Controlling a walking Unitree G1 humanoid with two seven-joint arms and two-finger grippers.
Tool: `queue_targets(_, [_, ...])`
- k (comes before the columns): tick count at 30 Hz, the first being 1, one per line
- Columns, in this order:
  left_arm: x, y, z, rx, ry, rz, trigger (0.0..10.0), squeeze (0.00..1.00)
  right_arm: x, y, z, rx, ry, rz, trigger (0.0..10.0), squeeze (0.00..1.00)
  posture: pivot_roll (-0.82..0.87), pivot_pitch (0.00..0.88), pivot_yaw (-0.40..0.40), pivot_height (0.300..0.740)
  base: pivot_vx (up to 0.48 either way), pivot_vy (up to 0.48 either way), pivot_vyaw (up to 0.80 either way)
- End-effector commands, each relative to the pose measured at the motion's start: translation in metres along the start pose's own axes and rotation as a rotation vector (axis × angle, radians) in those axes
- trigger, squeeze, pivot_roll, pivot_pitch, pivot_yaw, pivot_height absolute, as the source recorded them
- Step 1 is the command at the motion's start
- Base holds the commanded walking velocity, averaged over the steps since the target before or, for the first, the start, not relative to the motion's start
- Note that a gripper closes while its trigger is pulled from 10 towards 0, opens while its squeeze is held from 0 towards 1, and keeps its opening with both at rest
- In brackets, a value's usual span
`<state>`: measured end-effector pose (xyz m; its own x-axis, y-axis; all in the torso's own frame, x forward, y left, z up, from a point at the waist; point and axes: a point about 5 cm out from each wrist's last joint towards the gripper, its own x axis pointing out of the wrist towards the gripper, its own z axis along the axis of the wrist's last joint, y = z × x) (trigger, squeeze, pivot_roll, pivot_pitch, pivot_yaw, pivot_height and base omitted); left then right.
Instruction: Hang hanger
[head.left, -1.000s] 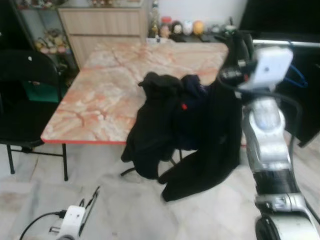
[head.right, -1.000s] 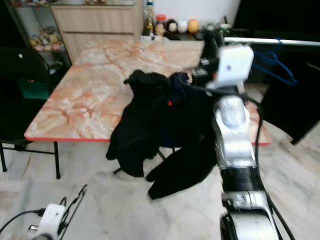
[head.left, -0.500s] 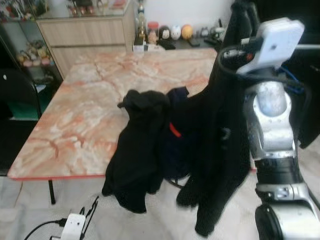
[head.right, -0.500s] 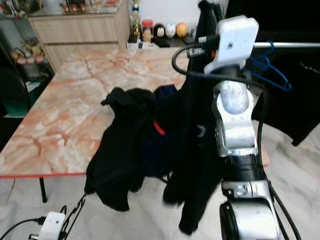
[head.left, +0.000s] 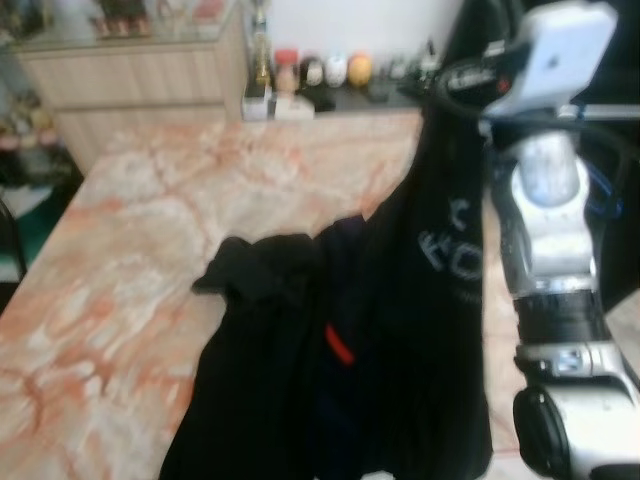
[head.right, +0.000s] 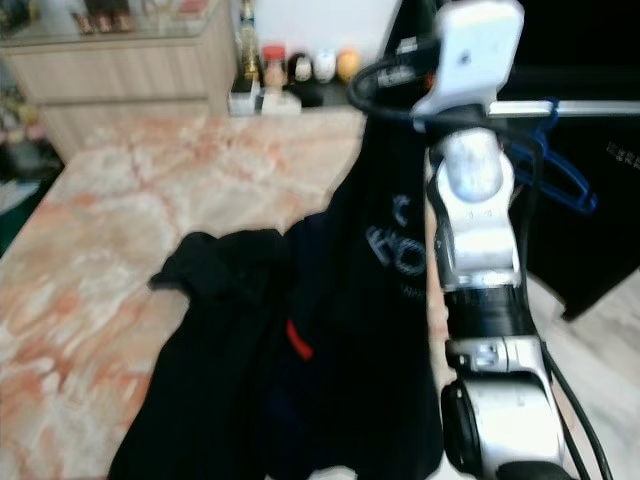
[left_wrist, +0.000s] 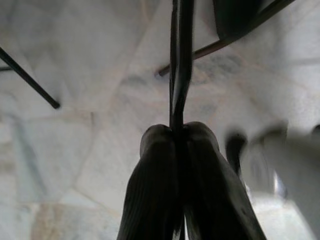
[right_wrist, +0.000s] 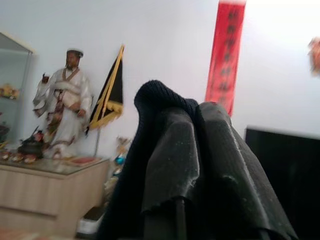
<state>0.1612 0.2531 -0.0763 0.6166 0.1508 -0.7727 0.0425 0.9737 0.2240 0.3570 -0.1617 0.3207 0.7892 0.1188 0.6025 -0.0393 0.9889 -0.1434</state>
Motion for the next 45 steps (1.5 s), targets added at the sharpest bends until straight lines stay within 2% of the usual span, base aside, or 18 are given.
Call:
queue_targets(1, [0.0, 0.009, 0.004, 0.018, -0.008, 0.016, 10.0, 0.0, -0.006, 0.013, -0.01, 0.055, 0.055, 0.028, 10.0, 0.0, 0.02, 0.0, -0.003, 0.719, 0.0, 0.0, 0.0])
queue_targets(3, [0.0, 0.009, 0.003, 0.007, -0.006, 0.02, 10.0, 0.0, -0.02, 0.019, -0.024, 0.092, 0.124, 0.046, 10.0, 0.0, 0.02, 0.0, -0.004, 0.719, 0.0, 0.0, 0.0])
queue_targets(5, [-0.001, 0.008, 0.0, 0.011, -0.002, 0.013, 10.0, 0.0, -0.047, 0.031, -0.046, 0.116, 0.248, 0.083, 10.0, 0.0, 0.02, 0.0, -0.005, 0.719, 0.0, 0.0, 0.0])
queue_targets(6, [-0.001, 0.008, 0.0, 0.011, -0.002, 0.013, 10.0, 0.0, -0.047, 0.031, -0.046, 0.116, 0.248, 0.083, 10.0, 0.0, 0.02, 0.0, -0.005, 0.719, 0.0, 0.0, 0.0])
queue_targets(9, [-0.001, 0.008, -0.002, 0.014, 0.004, 0.015, 10.0, 0.0, -0.079, 0.038, -0.065, 0.132, 0.378, 0.102, 10.0, 0.0, 0.02, 0.0, -0.002, 0.719, 0.0, 0.0, 0.0])
queue_targets(10, [-0.001, 0.008, -0.002, 0.014, 0.004, 0.015, 10.0, 0.0, -0.079, 0.038, -0.065, 0.132, 0.378, 0.102, 10.0, 0.0, 0.02, 0.0, -0.002, 0.719, 0.0, 0.0, 0.0])
queue_targets(12, [-0.002, 0.009, -0.004, 0.018, 0.009, 0.015, 10.0, 0.0, -0.102, 0.035, -0.082, 0.126, 0.49, 0.079, 10.0, 0.0, 0.02, 0.0, -0.002, 0.719, 0.0, 0.0, 0.0])
queue_targets(16, [-0.002, 0.01, -0.006, 0.026, 0.021, 0.015, 10.0, 0.0, -0.126, 0.026, -0.1, 0.163, 0.632, 0.012, 10.0, 0.0, 0.01, 0.0, -0.001, 0.719, 0.0, 0.0, 0.0])
queue_targets(17, [-0.003, 0.011, -0.007, 0.029, 0.028, 0.016, 10.0, 0.0, -0.142, 0.021, -0.114, 0.173, 0.742, -0.016, 10.0, 0.0, 0.01, 0.0, -0.001, 0.719, 0.0, 0.0, 0.0])
queue_targets(19, [-0.003, 0.011, -0.008, 0.033, 0.033, 0.017, 10.0, 0.0, -0.155, 0.017, -0.121, 0.18, 0.821, -0.039, 10.0, 0.0, 0.01, 0.0, -0.002, 0.719, 0.0, 0.0, 0.0])
queue_targets(24, [-0.004, 0.013, -0.009, 0.032, 0.036, 0.021, 10.0, 0.0, -0.159, 0.016, -0.117, 0.16, 0.841, -0.019, 10.0, 0.0, 0.02, 0.0, -0.005, 0.719, 0.0, 0.0, 0.0])
queue_targets(28, [-0.005, 0.014, -0.013, 0.034, 0.045, 0.03, 10.0, 0.0, -0.165, 0.029, -0.095, 0.152, 0.809, 0.105, 10.0, 0.0, 0.01, 0.0, -0.007, 0.719, 0.0, 0.0, 0.0])
queue_targets(30, [-0.006, 0.015, -0.015, 0.034, 0.049, 0.03, 10.0, 0.0, -0.167, 0.031, -0.092, 0.156, 0.805, 0.119, 10.0, 0.0, 0.01, 0.0, -0.007, 0.719, 0.0, 0.0, 0.0])
queue_targets(31, [-0.007, 0.016, -0.018, 0.036, 0.058, 0.031, 10.0, 0.0, -0.17, 0.032, -0.089, 0.167, 0.811, 0.124, 10.0, 0.58, 0.01, 0.0, -0.007, 0.719, 0.0, 0.0, 0.0])
queue_targets(32, [-0.007, 0.016, -0.018, 0.036, 0.058, 0.031, 10.0, 0.0, -0.17, 0.032, -0.089, 0.167, 0.811, 0.124, 10.0, 0.58, 0.01, 0.0, -0.007, 0.719, 0.0, 0.0, 0.0])
queue_targets(33, [-0.009, 0.019, -0.022, 0.037, 0.068, 0.034, 10.0, 0.0, -0.173, 0.031, -0.088, 0.17, 0.83, 0.113, 10.0, 1.0, 0.01, 0.0, -0.007, 0.719, 0.0, 0.0, 0.0])
queue_targets(41, [-0.015, 0.029, -0.035, 0.037, 0.101, 0.043, 10.0, 0.0, -0.168, 0.028, -0.084, 0.145, 0.818, 0.112, 10.0, 1.0, 0.01, 0.0, -0.01, 0.719, 0.0, 0.0, 0.0])
queue_targets(45, [-0.018, 0.028, -0.042, 0.036, 0.115, 0.043, 10.0, 0.0, -0.169, 0.029, -0.082, 0.144, 0.817, 0.119, 10.0, 1.0, 0.01, 0.0, -0.01, 0.719, 0.0, 0.0, 0.0])
